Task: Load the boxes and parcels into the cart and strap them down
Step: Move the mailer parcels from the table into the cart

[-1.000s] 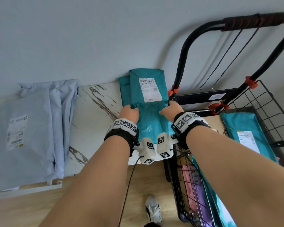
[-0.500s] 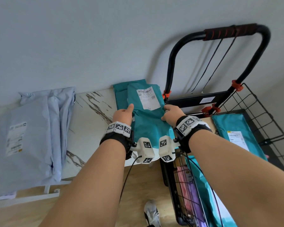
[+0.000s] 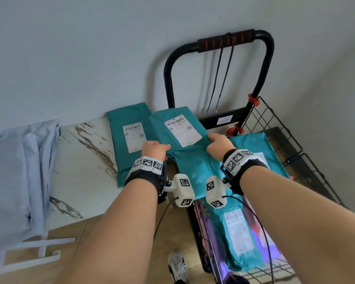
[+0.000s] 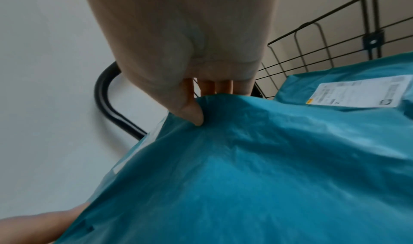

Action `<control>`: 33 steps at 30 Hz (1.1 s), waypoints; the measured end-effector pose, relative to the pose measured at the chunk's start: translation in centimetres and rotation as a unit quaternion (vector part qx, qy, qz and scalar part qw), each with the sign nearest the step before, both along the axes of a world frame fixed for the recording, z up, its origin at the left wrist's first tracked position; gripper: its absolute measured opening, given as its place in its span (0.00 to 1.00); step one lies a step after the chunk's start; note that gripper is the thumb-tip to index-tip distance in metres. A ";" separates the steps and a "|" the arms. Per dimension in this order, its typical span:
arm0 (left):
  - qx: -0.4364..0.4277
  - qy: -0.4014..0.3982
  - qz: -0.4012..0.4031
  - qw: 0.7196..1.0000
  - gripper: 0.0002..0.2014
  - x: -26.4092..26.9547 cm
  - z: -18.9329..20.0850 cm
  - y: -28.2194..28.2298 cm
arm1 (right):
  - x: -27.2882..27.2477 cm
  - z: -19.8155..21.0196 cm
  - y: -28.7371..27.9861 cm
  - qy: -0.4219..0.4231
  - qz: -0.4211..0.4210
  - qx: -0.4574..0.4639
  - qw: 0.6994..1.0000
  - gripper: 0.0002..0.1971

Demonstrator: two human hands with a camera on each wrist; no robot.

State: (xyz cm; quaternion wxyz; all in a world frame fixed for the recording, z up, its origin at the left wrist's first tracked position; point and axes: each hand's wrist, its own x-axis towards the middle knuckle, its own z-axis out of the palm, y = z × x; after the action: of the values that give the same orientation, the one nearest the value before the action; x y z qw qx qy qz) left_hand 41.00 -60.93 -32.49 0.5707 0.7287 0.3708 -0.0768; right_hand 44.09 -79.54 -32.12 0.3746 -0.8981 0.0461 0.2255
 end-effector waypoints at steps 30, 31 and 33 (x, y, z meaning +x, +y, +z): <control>0.080 0.174 -0.087 0.978 0.15 3.7 -19.3 -19.4 | 4.8 -18.0 -18.1 0.164 -0.042 -0.054 0.984 0.29; 0.096 0.181 -0.102 0.974 0.13 3.6 -19.0 -19.7 | 4.6 -18.2 -18.2 0.167 -0.036 -0.061 0.983 0.29; 0.123 0.194 -0.131 0.964 0.11 3.4 -18.6 -20.1 | 4.3 -18.4 -18.6 0.170 -0.026 -0.081 0.982 0.29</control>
State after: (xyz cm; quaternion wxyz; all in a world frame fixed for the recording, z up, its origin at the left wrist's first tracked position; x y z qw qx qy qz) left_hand 44.38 -81.03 -51.07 0.3788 0.8065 0.3822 -0.2447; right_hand 48.41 -98.12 -50.52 0.2931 -0.8727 0.1502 0.3603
